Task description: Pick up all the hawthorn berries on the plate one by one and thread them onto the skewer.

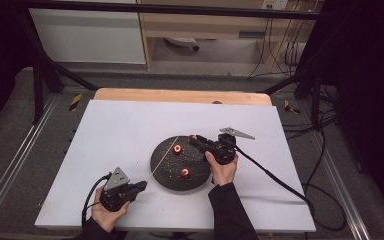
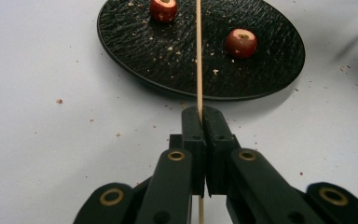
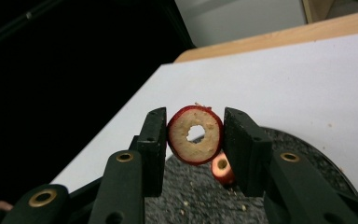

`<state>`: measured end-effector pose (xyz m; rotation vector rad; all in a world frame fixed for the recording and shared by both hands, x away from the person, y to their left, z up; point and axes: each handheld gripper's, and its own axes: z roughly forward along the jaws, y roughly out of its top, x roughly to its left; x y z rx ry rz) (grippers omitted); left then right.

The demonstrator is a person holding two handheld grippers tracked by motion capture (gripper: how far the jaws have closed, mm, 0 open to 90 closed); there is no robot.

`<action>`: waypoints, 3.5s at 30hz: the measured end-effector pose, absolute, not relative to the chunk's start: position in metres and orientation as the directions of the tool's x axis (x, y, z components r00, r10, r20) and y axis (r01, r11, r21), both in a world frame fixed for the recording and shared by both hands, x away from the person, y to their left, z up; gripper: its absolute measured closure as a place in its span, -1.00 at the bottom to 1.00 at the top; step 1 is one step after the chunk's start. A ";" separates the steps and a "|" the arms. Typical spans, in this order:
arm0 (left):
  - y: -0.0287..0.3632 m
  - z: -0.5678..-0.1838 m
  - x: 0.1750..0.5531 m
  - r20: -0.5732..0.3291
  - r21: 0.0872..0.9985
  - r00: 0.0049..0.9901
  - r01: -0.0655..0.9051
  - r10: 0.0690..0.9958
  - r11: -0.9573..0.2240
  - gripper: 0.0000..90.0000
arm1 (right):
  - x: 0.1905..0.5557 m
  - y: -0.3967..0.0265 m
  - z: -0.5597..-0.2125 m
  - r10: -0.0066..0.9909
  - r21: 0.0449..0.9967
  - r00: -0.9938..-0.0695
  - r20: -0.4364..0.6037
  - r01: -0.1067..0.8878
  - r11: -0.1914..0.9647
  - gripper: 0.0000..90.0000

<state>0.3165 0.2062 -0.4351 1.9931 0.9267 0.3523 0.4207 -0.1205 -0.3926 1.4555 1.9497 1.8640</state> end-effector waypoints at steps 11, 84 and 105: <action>0.204 -0.435 0.316 -0.110 0.821 0.677 0.475 0.728 -0.318 0.96 | 0.424 -0.118 -0.389 0.611 0.801 -0.533 0.585 0.497 -0.334 0.36; 0.170 -0.437 0.315 -0.244 0.830 0.650 0.524 0.720 -0.192 0.96 | 0.430 -0.102 -0.411 0.554 0.775 -0.548 0.626 0.359 -0.520 0.37; 0.158 -0.430 0.314 -0.273 0.829 0.615 0.540 0.740 -0.143 0.96 | 0.429 -0.101 -0.413 0.543 0.769 -0.552 0.633 0.367 -0.523 0.37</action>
